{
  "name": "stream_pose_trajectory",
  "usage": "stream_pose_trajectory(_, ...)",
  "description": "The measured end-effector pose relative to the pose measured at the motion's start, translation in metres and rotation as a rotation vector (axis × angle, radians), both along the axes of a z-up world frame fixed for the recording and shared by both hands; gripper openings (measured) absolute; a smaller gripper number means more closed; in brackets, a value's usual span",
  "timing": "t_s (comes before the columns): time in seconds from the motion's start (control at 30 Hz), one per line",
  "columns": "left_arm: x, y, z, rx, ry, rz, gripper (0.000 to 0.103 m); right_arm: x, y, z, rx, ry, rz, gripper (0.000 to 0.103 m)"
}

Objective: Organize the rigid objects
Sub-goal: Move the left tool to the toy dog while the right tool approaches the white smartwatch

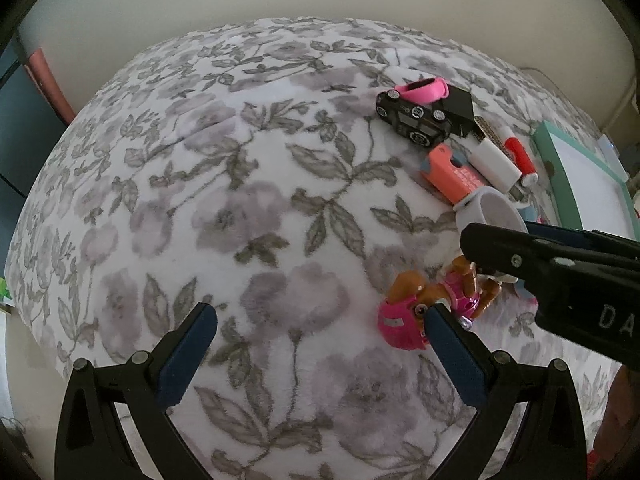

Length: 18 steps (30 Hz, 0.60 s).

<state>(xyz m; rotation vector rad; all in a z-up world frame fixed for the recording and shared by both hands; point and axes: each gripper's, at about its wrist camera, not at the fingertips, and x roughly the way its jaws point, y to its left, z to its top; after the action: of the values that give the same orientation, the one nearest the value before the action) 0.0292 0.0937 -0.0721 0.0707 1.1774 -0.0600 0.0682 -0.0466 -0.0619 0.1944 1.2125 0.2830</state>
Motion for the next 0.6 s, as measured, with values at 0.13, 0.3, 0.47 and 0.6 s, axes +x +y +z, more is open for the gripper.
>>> stream_pose_trajectory(0.13, -0.001, 0.003, 0.000, -0.013, -0.003, 0.005, 0.103, -0.002, -0.002, 0.000, 0.010, -0.001, -0.005, 0.058)
stream_pose_trajectory(0.3, -0.006, 0.000, 0.005, -0.023, -0.023, -0.012, 0.103, -0.005, -0.009, 0.001, 0.036, 0.005, -0.026, 0.057)
stream_pose_trajectory(0.47, -0.013, -0.015, 0.009, -0.004, -0.048, -0.066, 0.103, -0.007, -0.016, 0.007, 0.049, -0.003, -0.047, 0.057)
stream_pose_trajectory(0.6, -0.013, -0.031, 0.008, 0.020, -0.046, -0.121, 0.103, -0.009, -0.024, 0.010, 0.045, -0.008, -0.068, 0.057)
